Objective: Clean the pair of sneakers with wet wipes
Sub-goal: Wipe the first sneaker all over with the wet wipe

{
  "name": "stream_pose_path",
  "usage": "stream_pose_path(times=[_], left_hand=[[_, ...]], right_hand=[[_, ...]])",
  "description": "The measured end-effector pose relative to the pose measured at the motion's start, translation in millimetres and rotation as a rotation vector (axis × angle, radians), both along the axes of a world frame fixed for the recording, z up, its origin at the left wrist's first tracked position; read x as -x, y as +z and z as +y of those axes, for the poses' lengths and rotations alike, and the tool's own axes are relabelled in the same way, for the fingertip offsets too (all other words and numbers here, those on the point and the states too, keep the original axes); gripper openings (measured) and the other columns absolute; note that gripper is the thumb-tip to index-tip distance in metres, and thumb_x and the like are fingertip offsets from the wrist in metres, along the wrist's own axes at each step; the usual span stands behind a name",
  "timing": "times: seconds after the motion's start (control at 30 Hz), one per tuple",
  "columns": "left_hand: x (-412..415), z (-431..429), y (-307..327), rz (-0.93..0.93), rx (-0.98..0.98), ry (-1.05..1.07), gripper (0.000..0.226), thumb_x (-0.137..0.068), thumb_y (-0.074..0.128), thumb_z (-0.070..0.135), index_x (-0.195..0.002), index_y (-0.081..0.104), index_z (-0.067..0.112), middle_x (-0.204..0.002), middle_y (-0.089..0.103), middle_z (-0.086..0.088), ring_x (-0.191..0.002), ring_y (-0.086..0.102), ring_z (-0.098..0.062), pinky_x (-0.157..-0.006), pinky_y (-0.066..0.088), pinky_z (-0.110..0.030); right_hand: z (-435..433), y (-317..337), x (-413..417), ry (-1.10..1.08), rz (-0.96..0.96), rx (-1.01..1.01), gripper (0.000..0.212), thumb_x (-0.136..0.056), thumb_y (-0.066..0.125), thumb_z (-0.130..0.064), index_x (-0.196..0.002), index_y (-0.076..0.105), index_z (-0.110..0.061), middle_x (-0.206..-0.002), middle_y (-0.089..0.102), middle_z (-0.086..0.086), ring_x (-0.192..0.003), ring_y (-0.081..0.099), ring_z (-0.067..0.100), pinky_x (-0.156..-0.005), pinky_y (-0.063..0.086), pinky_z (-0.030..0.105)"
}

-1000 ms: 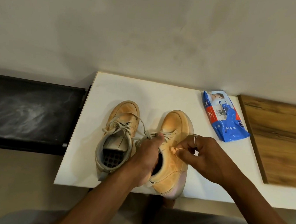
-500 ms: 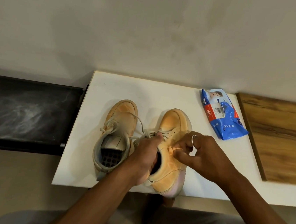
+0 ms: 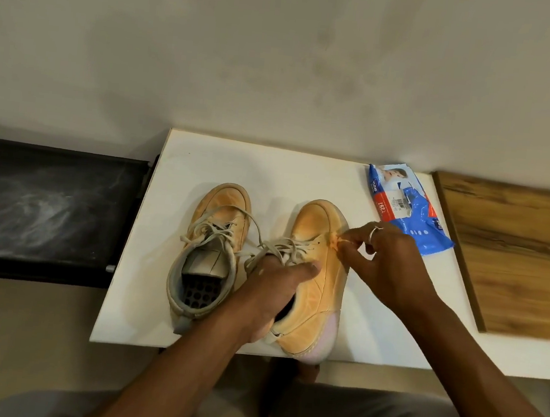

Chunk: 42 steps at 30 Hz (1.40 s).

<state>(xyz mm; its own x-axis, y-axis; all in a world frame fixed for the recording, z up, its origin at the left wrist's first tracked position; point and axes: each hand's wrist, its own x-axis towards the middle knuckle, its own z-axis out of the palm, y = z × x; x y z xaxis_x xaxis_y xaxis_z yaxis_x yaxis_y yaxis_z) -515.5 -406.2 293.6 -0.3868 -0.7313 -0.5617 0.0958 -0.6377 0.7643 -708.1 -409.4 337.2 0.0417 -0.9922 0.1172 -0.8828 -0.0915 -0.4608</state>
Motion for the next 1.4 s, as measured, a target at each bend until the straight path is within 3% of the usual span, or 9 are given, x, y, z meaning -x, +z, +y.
stream_pose_path(times=[0.2,0.33,0.47,0.57,0.67,0.87,1.07,1.2,1.4], left_hand=[[0,-1,-3,-0.009,-0.028,0.037,0.033,-0.083,0.069,0.028,-0.114,0.067,0.019,-0.106,0.073,-0.002,-0.102,0.067,-0.024,-0.094,0.052,-0.046],[2,-1,-4,-0.014,-0.03,0.036,0.038,-0.081,0.07,0.028,-0.118,0.064,0.02,-0.11,0.071,-0.002,-0.105,0.065,-0.024,-0.096,0.05,-0.046],[3,0,-3,-0.022,-0.035,0.031,0.042,-0.083,0.07,0.028,-0.122,0.06,0.019,-0.115,0.068,-0.003,-0.109,0.062,-0.025,-0.097,0.049,-0.046],[2,-1,-4,-0.034,-0.041,0.047,0.044,-0.078,0.072,0.031,-0.119,0.062,0.018,-0.114,0.068,-0.003,-0.108,0.063,-0.026,-0.097,0.05,-0.047],[4,0,-4,-0.035,-0.031,0.057,0.035,-0.083,0.07,0.026,-0.116,0.064,0.018,-0.11,0.07,-0.002,-0.106,0.065,-0.024,-0.096,0.05,-0.046],[4,1,-2,-0.064,-0.009,0.068,0.036,-0.076,0.071,0.034,-0.11,0.068,0.022,-0.105,0.072,-0.001,-0.102,0.066,-0.024,-0.095,0.05,-0.047],[4,1,-2,-0.04,-0.04,0.042,0.032,-0.086,0.068,0.024,-0.116,0.064,0.017,-0.11,0.07,-0.002,-0.106,0.064,-0.023,-0.097,0.05,-0.044],[2,0,-1,-0.033,-0.055,0.06,0.031,-0.085,0.069,0.023,-0.115,0.065,0.015,-0.111,0.07,-0.004,-0.106,0.064,-0.025,-0.097,0.05,-0.045],[3,1,-1,-0.024,-0.047,0.082,0.03,-0.084,0.068,0.021,-0.114,0.067,0.015,-0.107,0.072,-0.005,-0.103,0.067,-0.026,-0.095,0.051,-0.046]], right_hand=[[11,2,-4,0.117,0.018,-0.195,0.025,-0.082,0.069,-0.039,-0.091,0.07,-0.017,-0.085,0.063,-0.01,-0.076,0.058,0.011,-0.066,0.054,0.029],[-1,4,-8,0.079,0.127,-0.088,0.028,-0.089,0.065,-0.039,-0.103,0.071,-0.015,-0.092,0.061,-0.004,-0.077,0.054,0.011,-0.063,0.045,0.016],[-35,10,-13,0.053,0.195,-0.02,0.032,-0.095,0.057,-0.034,-0.111,0.07,-0.01,-0.097,0.064,0.005,-0.086,0.052,0.012,-0.07,0.047,0.023],[-49,13,-12,0.076,0.22,-0.041,0.033,-0.097,0.054,-0.033,-0.116,0.068,-0.01,-0.102,0.065,0.006,-0.09,0.052,0.012,-0.079,0.05,0.028],[-41,18,-15,0.134,0.26,-0.118,0.031,-0.096,0.054,-0.033,-0.107,0.069,-0.007,-0.096,0.063,0.007,-0.085,0.055,0.014,-0.077,0.054,0.033],[-11,26,-23,0.217,0.264,-0.29,0.03,-0.091,0.062,-0.04,-0.101,0.067,-0.011,-0.094,0.059,0.003,-0.079,0.058,0.015,-0.07,0.055,0.027],[-37,15,-13,0.163,0.317,-0.065,0.035,-0.096,0.053,-0.038,-0.104,0.07,-0.008,-0.093,0.063,0.006,-0.086,0.054,0.014,-0.075,0.054,0.037],[-52,12,-12,0.15,0.305,-0.046,0.035,-0.098,0.052,-0.035,-0.115,0.069,-0.009,-0.101,0.066,0.007,-0.092,0.055,0.014,-0.082,0.053,0.034],[-7,9,-11,0.146,0.185,-0.049,0.033,-0.092,0.056,-0.036,-0.099,0.072,-0.008,-0.091,0.065,0.003,-0.082,0.054,0.013,-0.07,0.054,0.034]])
